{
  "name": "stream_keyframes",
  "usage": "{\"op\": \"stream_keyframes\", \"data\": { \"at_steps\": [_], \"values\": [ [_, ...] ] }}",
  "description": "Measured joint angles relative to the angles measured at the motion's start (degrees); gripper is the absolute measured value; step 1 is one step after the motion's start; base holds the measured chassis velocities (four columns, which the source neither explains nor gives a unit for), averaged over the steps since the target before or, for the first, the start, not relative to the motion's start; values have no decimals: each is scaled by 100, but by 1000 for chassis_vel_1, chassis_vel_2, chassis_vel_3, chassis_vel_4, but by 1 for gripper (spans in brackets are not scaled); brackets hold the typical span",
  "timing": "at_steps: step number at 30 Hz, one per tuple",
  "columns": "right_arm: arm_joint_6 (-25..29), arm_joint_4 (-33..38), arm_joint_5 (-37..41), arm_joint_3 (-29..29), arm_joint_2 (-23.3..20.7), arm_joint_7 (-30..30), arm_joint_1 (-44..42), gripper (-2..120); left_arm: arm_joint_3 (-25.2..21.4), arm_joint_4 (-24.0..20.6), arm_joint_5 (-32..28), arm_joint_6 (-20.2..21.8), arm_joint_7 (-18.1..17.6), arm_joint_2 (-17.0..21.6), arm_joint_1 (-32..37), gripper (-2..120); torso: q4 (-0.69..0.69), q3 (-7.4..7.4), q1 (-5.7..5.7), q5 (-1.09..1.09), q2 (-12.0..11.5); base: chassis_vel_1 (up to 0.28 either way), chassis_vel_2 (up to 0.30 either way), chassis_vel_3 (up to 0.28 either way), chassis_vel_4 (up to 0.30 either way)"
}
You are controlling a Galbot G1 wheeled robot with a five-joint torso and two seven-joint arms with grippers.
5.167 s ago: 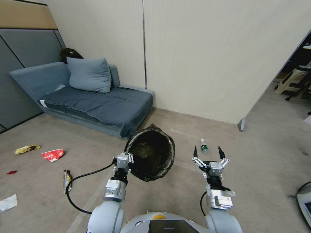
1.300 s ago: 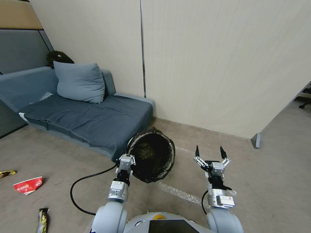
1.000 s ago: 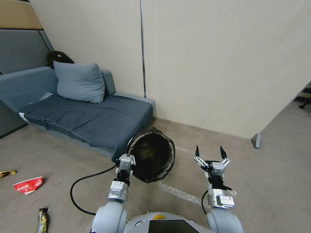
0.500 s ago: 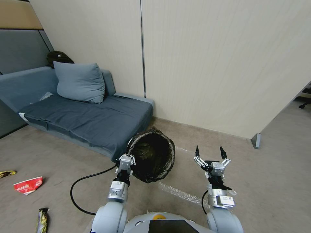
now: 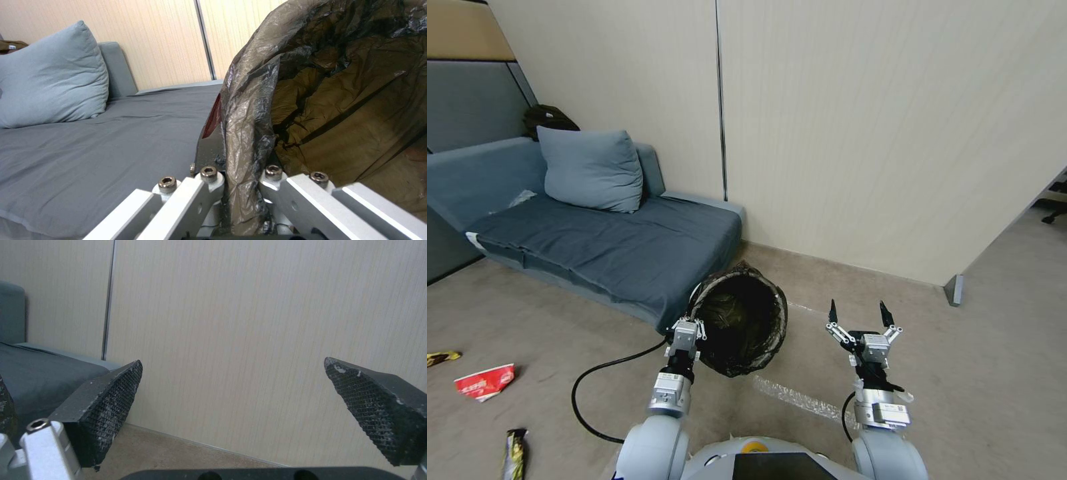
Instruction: Pick up the trash bin, then pick up the garbage from the floor and place it into the trash bin.
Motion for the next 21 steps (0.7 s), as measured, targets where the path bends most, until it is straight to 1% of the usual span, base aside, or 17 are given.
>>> {"op": "stream_keyframes", "data": {
  "at_steps": [1,2,4,5,6,9,21],
  "values": [
    [-142,20,121,114,0,-16,62,100,0,0,0,0,0,0,0,1,0,0,0,0,0,0,0,0,0],
    [-142,20,121,114,0,-16,62,100,0,0,0,0,0,0,0,1,0,0,0,0,0,0,0,0,0],
    [-484,86,421,405,0,-66,231,100,0,0,0,0,0,0,0,1,0,0,0,0,0,0,0,0,0],
    [-845,147,742,706,0,-123,400,100,0,0,0,0,0,0,0,1,0,0,0,1,0,0,0,0,0],
    [-845,147,742,706,0,-123,400,100,0,0,0,0,0,0,0,1,0,0,0,1,0,0,0,0,0],
    [-1432,289,1261,1146,-1,-196,660,100,0,0,0,0,0,0,0,1,-1,0,0,1,0,0,0,0,0],
    [-1507,328,1270,1189,0,-159,746,100,0,0,0,0,0,0,0,1,0,0,0,0,0,0,0,0,0]
  ]
}}
